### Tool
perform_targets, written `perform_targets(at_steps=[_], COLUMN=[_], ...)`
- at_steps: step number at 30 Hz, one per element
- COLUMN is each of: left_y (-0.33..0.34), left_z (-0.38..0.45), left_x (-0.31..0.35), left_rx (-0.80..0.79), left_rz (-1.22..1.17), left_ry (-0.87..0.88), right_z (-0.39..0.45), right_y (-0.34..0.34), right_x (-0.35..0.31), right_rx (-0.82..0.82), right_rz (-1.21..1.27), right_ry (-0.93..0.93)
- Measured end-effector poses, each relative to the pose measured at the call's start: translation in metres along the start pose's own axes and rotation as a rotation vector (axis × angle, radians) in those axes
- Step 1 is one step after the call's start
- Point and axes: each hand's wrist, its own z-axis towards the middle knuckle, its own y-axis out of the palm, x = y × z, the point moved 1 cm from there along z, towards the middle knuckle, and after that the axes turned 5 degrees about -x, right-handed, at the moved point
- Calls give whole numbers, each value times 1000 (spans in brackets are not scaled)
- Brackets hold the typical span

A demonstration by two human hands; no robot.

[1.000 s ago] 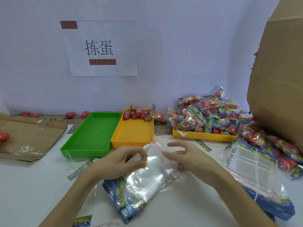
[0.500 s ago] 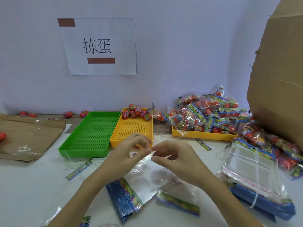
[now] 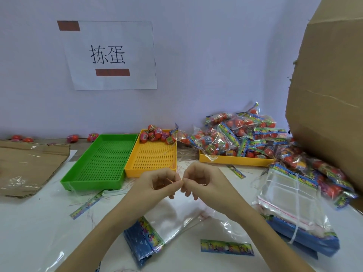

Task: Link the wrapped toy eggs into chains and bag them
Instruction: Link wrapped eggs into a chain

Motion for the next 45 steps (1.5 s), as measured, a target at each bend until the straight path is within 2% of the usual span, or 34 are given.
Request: perform_targets(at_steps=[2, 4, 6, 8, 11, 14, 16, 18, 25, 27, 30, 34, 38, 40, 43, 45], left_y=[3, 4, 2, 1, 10, 30, 41, 48, 55, 53, 45, 28, 16, 12, 11, 9], left_z=[0, 1, 0, -1, -5, -9, -12, -12, -9, -8, -7, -1, 3, 4, 4, 4], left_x=[-1, 0, 2, 2, 2, 4, 3, 2, 0, -2, -1, -2, -5, -7, -7, -6], left_rx=[8, 29, 44, 23, -123, -341, -462, -514, -461, -418, -254, -50, 25, 48, 44, 77], left_rz=[-2, 17, 85, 215, 395, 563, 672, 770, 772, 715, 497, 360, 134, 63, -57, -170], left_ry=[-12, -19, -4, 43, 151, 261, 296, 346, 418, 379, 268, 188, 93, 77, 49, 25], right_z=[0, -1, -2, -7, -15, -16, -12, -8, -2, -1, -2, -7, -17, -19, -19, -16], right_y=[-2, -10, -31, -56, -82, -89, -87, -83, -62, -58, -53, -48, -55, -57, -57, -60], right_x=[-1, -2, 1, 4, 10, 15, 18, 21, 21, 18, 10, -1, -7, -5, 0, 0], right_rx=[1, 127, 359, 500, 576, 600, 572, 543, 374, 331, 255, 15, -294, -370, -320, -193], right_rz=[-1, -104, -393, -703, -911, -885, -834, -808, -622, -504, -251, -25, -173, -286, -440, -351], right_ry=[23, 31, 70, 193, 421, 438, 392, 349, 280, 285, 289, 298, 209, 163, 144, 97])
